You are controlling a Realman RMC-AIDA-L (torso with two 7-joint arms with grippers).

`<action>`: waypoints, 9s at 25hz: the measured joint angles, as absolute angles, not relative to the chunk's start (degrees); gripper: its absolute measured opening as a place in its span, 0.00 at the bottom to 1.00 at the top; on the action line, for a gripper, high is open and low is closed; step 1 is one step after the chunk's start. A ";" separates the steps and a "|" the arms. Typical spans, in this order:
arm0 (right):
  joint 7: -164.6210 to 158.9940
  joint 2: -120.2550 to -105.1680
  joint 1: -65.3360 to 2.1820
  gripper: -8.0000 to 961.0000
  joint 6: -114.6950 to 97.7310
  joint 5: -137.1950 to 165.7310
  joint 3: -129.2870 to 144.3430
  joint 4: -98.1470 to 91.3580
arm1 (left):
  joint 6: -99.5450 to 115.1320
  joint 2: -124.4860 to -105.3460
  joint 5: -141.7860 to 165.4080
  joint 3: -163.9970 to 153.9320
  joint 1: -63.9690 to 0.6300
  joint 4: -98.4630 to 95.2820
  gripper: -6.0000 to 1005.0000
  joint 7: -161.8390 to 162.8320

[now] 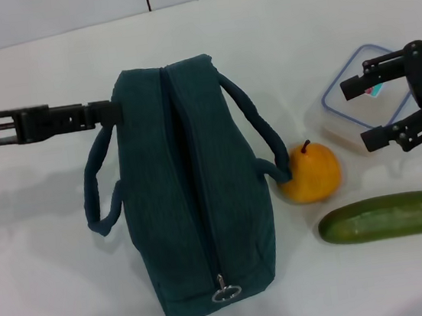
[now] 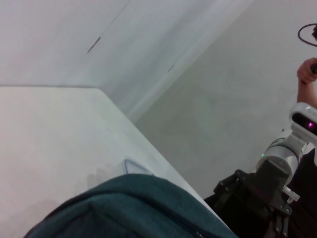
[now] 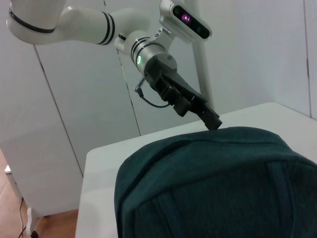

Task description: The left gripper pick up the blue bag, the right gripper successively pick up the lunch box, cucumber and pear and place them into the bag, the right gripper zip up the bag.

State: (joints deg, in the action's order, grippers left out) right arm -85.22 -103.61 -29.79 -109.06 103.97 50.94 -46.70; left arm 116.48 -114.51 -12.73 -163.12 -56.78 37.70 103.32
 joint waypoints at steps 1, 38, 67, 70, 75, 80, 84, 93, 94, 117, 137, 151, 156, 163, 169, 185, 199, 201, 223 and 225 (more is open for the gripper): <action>-85.48 -103.63 -29.83 0.88 -109.04 103.97 50.94 -46.72 | 116.46 -114.52 -12.82 -163.12 -56.77 37.70 0.69 103.29; -86.33 -104.47 -29.76 0.88 -108.38 103.97 50.85 -47.49 | 109.58 -119.99 -14.77 -163.12 -54.78 40.57 0.63 96.51; -84.93 -108.72 -26.97 0.88 -106.27 103.72 50.46 -48.20 | 103.80 -119.48 -18.90 -163.12 -49.41 34.89 0.31 83.40; -84.88 -109.33 -25.95 0.88 -102.45 103.89 50.44 -48.47 | 103.14 -119.46 -20.65 -163.12 -48.21 33.16 0.23 79.71; -85.27 -111.27 -23.30 0.88 -94.23 103.14 47.92 -46.56 | 102.89 -119.60 -24.41 -163.06 -46.42 30.78 0.09 75.80; -84.95 -115.08 -21.22 0.88 -92.72 99.90 34.24 -41.66 | 102.29 -119.68 -25.64 -163.03 -46.02 28.87 0.07 73.31; -85.40 -112.73 -21.06 0.88 -92.72 94.06 26.31 -29.25 | 100.86 -119.63 -25.65 -163.03 -46.00 27.40 0.06 73.01; -97.13 -105.89 -20.54 0.88 -85.86 91.79 19.34 -15.75 | 97.71 -119.68 -25.41 -163.03 -45.96 26.60 0.06 71.80; -99.04 -105.63 -20.48 0.88 -84.95 91.86 19.70 -15.70 | 97.43 -119.67 -25.36 -163.03 -45.96 26.18 0.06 71.68; -118.41 -104.07 -27.84 0.87 -68.14 96.52 33.18 -12.33 | 95.41 -119.66 -24.43 -163.03 -45.35 25.30 0.06 70.73; -119.88 -103.63 -32.03 0.86 -65.39 97.19 35.78 -11.90 | 94.69 -119.44 -23.88 -163.12 -44.57 24.96 0.06 68.69; -118.87 -104.20 -31.34 0.85 -67.22 96.93 36.30 -12.60 | 94.70 -119.45 -23.80 -163.12 -45.12 24.96 0.06 68.76; -117.23 -104.92 -30.63 0.76 -67.22 96.93 36.10 -13.05 | 94.65 -119.49 -23.85 -163.12 -45.56 24.96 0.06 68.90; -115.38 -106.58 -29.31 0.47 -67.85 96.70 35.86 -16.47 | 94.65 -119.53 -24.00 -163.12 -46.17 24.96 0.06 69.05; -114.28 -107.26 -29.45 0.33 -68.95 96.58 35.99 -17.01 | 94.64 -119.54 -24.00 -163.12 -46.68 24.96 0.06 69.15; -102.57 -107.94 -26.57 0.11 -73.28 87.44 35.59 -17.09 | 94.73 -119.59 -24.41 -163.03 -46.77 24.96 0.06 68.69; -100.76 -108.50 -25.32 0.04 -71.72 87.10 35.63 -16.68 | 94.73 -119.71 -24.55 -163.03 -46.85 24.87 0.06 68.35; -101.06 -108.67 -24.75 0.04 -71.02 86.87 35.52 -16.51 | 94.71 -119.71 -24.55 -163.03 -46.84 24.87 0.06 68.01; -101.92 -110.79 -23.29 0.58 -67.46 86.64 32.81 -12.61 | 94.56 -119.54 -24.08 -163.03 -46.65 23.89 0.05 66.04; -101.96 -110.96 -23.29 0.59 -67.31 86.62 32.74 -12.59 | 94.53 -119.52 -24.01 -163.03 -46.69 23.90 0.05 65.17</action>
State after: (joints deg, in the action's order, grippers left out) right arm -101.96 -110.96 -23.29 -67.31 86.62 32.74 -12.59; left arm 94.53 -119.52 -24.01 -163.03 -46.69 23.90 65.17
